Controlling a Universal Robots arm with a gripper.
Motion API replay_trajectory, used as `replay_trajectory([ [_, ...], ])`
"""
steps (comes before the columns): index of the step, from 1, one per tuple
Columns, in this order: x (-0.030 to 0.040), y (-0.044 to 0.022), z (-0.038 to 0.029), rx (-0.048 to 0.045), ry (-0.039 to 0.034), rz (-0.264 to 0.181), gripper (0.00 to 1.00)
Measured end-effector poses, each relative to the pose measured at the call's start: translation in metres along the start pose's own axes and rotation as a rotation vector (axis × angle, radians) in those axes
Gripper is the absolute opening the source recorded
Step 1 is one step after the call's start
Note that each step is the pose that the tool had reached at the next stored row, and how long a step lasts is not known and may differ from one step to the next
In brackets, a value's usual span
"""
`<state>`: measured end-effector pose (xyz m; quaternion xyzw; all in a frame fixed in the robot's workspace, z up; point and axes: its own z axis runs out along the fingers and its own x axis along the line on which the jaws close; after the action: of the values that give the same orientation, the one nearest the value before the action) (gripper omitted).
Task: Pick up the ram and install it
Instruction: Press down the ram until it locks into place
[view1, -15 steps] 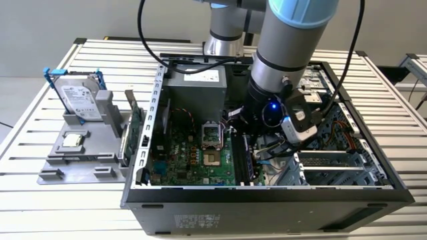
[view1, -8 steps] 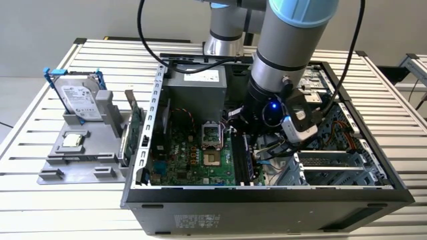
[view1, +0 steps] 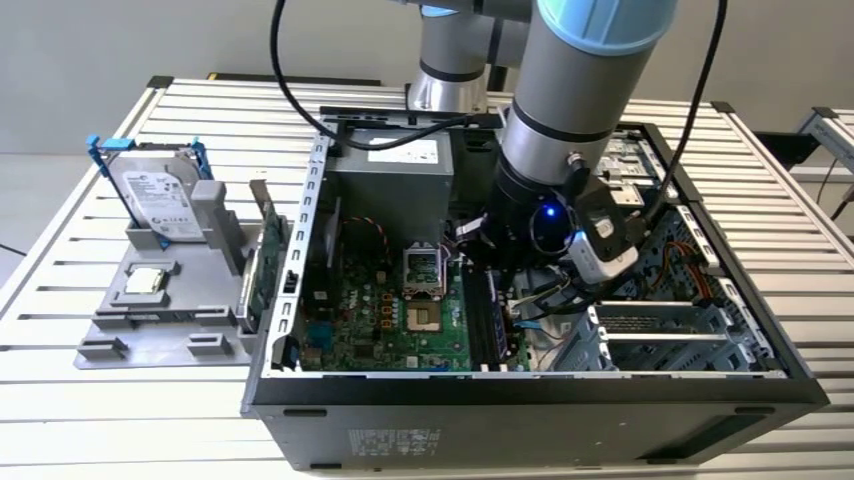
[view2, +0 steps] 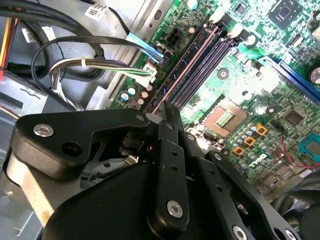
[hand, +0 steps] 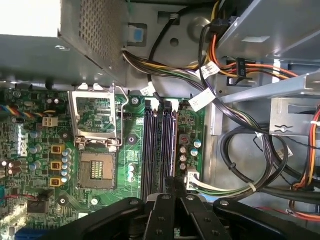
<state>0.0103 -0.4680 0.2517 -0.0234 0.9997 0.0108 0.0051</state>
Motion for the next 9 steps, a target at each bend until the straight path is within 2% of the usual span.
replay_trajectory([
  [4, 0.0001, 0.0001, 0.0, -0.0006, 0.001, -0.045, 0.0],
  [9, 0.0, 0.0004, 0.0, -0.0015, 0.0028, -0.132, 0.0],
])
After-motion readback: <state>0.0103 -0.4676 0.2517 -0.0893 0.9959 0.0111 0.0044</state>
